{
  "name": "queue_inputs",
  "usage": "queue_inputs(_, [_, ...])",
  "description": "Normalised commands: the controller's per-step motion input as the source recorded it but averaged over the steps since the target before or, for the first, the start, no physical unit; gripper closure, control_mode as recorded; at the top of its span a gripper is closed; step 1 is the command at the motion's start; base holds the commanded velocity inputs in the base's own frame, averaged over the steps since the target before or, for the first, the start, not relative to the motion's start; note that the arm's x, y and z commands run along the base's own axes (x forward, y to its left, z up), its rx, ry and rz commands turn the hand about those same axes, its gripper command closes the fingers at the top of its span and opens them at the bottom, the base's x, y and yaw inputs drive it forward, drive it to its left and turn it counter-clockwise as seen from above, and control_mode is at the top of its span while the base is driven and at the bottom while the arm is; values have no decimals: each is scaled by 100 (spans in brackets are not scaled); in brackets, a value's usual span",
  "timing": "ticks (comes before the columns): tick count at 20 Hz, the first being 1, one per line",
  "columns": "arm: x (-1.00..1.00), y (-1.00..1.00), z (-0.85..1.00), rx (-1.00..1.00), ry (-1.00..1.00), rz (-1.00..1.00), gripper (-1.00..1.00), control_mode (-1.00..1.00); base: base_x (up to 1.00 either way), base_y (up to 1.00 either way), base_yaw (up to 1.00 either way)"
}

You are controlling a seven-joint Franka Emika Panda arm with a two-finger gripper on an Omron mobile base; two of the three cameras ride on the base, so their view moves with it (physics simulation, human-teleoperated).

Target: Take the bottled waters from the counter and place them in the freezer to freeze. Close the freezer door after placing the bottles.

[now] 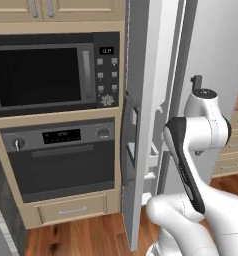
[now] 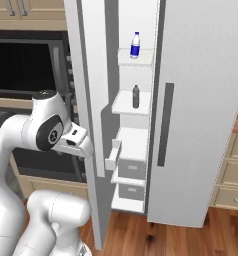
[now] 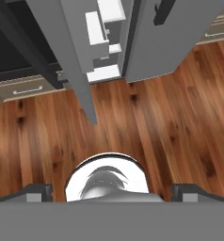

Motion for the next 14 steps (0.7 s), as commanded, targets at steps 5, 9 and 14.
queue_inputs(5, [0,0,0,0,0,0,-100,100,20,12,0])
queue_inputs(9, [0,0,0,0,0,0,-100,100,1,6,0])
queue_inputs(14, [0,0,0,0,0,0,-100,100,6,17,-1])
